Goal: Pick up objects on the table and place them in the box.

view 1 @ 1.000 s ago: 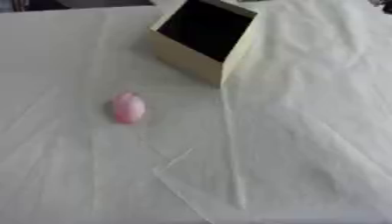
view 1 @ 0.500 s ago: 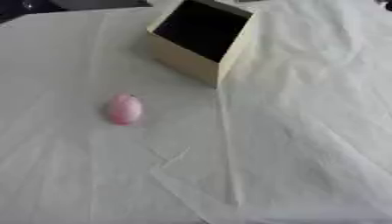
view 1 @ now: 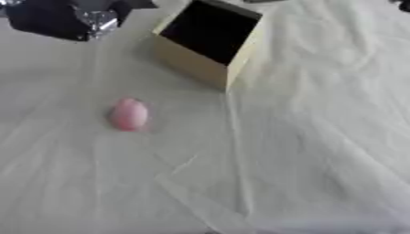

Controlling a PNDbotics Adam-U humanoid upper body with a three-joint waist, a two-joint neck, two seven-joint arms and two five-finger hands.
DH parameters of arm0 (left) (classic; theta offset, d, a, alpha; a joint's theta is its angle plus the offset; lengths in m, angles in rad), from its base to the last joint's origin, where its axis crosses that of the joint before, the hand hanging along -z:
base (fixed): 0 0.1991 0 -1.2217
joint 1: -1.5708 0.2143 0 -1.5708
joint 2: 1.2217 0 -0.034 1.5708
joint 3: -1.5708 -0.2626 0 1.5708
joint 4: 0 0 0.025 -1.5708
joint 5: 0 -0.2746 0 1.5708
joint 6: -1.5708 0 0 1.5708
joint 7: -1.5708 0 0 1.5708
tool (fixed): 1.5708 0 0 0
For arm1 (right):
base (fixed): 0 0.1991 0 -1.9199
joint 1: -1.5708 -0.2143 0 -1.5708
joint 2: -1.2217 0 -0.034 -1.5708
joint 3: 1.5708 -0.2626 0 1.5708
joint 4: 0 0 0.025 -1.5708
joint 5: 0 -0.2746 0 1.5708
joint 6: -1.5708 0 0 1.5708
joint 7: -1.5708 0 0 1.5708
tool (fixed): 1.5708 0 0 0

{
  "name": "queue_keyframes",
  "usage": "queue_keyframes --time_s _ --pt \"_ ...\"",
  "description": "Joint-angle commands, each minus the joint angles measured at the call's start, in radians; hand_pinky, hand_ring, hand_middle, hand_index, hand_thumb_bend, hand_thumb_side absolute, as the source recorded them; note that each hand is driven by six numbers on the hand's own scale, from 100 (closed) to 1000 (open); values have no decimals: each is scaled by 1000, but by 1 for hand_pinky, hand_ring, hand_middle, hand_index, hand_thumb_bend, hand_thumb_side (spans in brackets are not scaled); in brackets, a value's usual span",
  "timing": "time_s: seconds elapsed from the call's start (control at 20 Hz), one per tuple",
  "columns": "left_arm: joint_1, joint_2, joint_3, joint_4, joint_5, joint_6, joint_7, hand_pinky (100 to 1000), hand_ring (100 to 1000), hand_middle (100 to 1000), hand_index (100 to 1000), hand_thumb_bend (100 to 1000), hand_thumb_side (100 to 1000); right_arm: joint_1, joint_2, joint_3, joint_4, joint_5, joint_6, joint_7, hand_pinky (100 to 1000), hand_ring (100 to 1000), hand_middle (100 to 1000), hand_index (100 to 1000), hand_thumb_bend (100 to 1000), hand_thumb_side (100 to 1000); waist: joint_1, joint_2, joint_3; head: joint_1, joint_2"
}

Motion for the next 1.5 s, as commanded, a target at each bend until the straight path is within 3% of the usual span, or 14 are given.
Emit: queue_keyframes --time_s 0.05,0.45,0.8,1.5 --pt "-40 -2 -16 30 -37 -25 -75 772 815 813 866 332 491 -20 -14 -15 -10 -3 1 1 879 757 580 810 100 708 -3 -23 1 -2 0" --pt "-77 -41 -60 82 -114 -71 -195 797 820 771 859 508 475 -22 -5 -15 -6 -5 1 2 878 754 577 809 100 708 -4 -23 0 -10 -7" --pt "-80 -52 -78 109 -130 -140 -256 805 835 787 840 344 290 -21 3 -19 -3 -5 4 0 878 750 573 808 100 709 -2 -22 -3 -16 -8" --pt "-52 -11 -122 133 -273 -284 -371 852 873 805 839 491 305 -16 13 -22 0 -7 6 0 877 744 567 805 100 712 2 -21 -2 -13 -3"
